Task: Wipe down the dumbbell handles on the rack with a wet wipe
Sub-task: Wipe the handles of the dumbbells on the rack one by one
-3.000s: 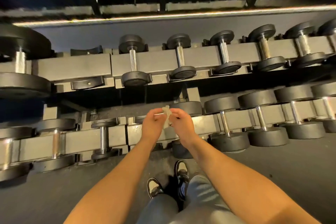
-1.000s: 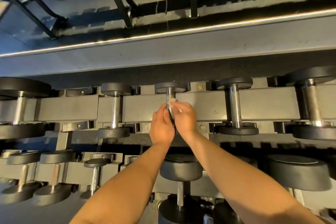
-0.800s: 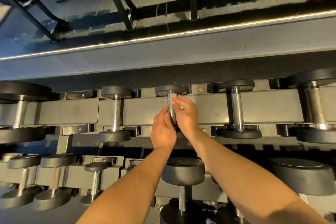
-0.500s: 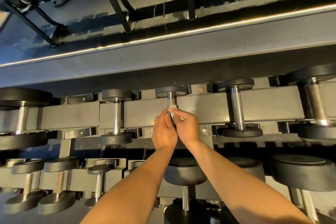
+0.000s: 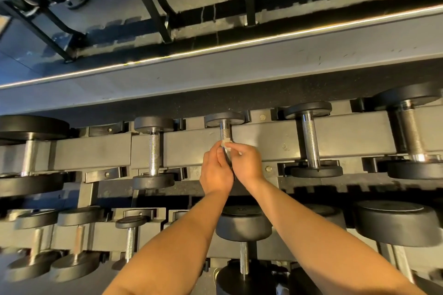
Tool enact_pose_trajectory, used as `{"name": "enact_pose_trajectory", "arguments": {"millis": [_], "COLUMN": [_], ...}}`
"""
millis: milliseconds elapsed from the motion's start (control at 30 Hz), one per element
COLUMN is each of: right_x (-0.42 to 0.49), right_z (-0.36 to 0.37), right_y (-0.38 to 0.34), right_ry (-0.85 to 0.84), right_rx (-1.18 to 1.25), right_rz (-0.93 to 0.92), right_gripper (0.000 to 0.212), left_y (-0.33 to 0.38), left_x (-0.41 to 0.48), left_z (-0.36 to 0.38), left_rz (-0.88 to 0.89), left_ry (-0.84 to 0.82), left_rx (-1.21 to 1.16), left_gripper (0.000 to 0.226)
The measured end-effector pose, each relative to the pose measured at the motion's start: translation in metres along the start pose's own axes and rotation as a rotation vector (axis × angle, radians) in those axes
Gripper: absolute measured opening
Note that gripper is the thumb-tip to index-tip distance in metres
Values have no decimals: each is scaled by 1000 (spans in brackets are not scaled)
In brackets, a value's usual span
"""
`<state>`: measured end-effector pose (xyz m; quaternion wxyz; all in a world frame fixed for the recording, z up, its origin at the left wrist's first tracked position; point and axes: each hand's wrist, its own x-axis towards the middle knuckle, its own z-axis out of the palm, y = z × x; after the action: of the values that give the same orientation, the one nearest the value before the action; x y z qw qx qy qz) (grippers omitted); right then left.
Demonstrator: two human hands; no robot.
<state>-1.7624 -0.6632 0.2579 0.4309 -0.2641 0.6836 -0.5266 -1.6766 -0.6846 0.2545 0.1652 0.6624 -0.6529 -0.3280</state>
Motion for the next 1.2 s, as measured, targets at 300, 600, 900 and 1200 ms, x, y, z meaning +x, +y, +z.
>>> {"name": "enact_pose_trajectory", "arguments": {"millis": [300, 600, 900, 1200], "right_x": [-3, 23, -26, -28], "right_z": [0, 1, -11, -12], "right_y": [-4, -12, 3, -7], "right_ry": [-43, -94, -196, -147], "right_rx": [-37, -167, -333, -458], "right_rz": [26, -44, 47, 15], "right_gripper": [34, 45, 40, 40], "left_y": [-2, -21, -34, -30], "left_x": [3, 3, -22, -36], "left_z": [-2, -12, -17, -37], "left_rz": [6, 82, -70, -46], "left_ry": [-34, -176, -221, -185], "left_rx": [-60, -204, -416, -402], "left_gripper": [43, 42, 45, 35]}}
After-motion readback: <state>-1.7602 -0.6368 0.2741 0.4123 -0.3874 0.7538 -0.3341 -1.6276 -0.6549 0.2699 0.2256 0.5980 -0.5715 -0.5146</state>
